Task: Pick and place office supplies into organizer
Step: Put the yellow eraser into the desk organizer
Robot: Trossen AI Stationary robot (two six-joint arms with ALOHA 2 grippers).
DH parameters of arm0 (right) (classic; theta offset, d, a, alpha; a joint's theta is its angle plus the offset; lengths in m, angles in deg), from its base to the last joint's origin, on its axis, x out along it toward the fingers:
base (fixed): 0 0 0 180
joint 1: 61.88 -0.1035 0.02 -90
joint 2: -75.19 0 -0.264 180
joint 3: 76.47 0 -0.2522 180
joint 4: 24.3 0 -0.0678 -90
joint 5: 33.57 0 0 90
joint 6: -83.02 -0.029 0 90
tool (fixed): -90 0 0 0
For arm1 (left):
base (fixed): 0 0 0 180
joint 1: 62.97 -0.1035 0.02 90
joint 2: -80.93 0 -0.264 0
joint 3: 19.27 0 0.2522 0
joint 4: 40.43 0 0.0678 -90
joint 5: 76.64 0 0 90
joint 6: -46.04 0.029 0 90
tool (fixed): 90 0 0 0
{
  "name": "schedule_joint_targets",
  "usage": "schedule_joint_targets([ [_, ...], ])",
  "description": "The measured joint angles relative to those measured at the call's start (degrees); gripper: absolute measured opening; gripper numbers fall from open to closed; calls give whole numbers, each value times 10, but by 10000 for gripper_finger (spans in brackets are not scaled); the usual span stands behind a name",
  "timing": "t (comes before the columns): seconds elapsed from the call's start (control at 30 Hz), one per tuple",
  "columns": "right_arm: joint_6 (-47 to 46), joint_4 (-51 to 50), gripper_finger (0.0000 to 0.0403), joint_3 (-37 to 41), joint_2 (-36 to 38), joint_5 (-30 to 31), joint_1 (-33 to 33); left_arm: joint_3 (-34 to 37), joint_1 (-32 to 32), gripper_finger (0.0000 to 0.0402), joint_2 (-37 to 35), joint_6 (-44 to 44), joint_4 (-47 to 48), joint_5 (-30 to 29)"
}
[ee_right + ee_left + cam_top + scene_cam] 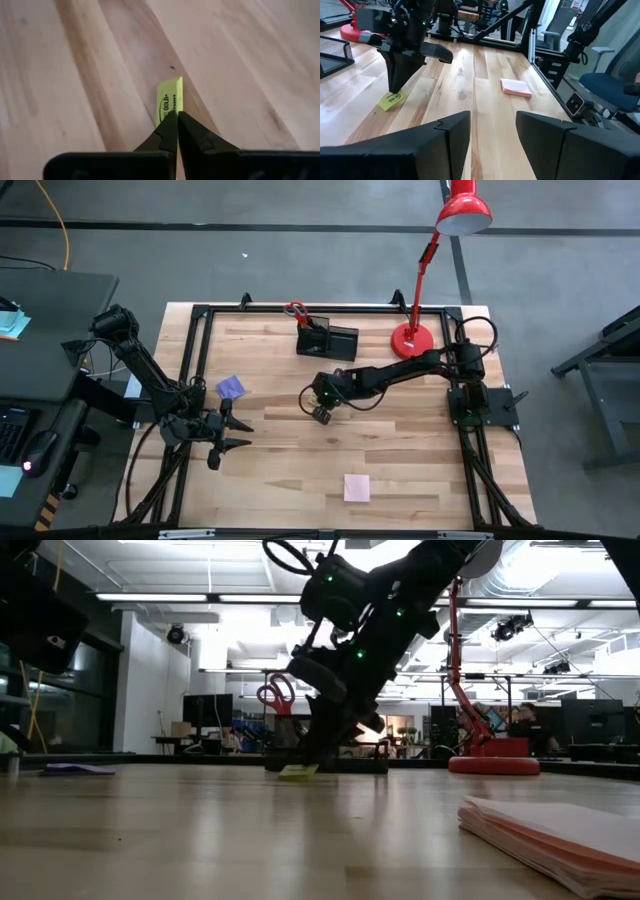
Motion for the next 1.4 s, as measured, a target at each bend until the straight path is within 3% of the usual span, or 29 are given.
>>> schedule_joint_targets([
  [1.4,11,26,0,-1,1,22,-34,0,0,150,0,-3,11,-14],
])
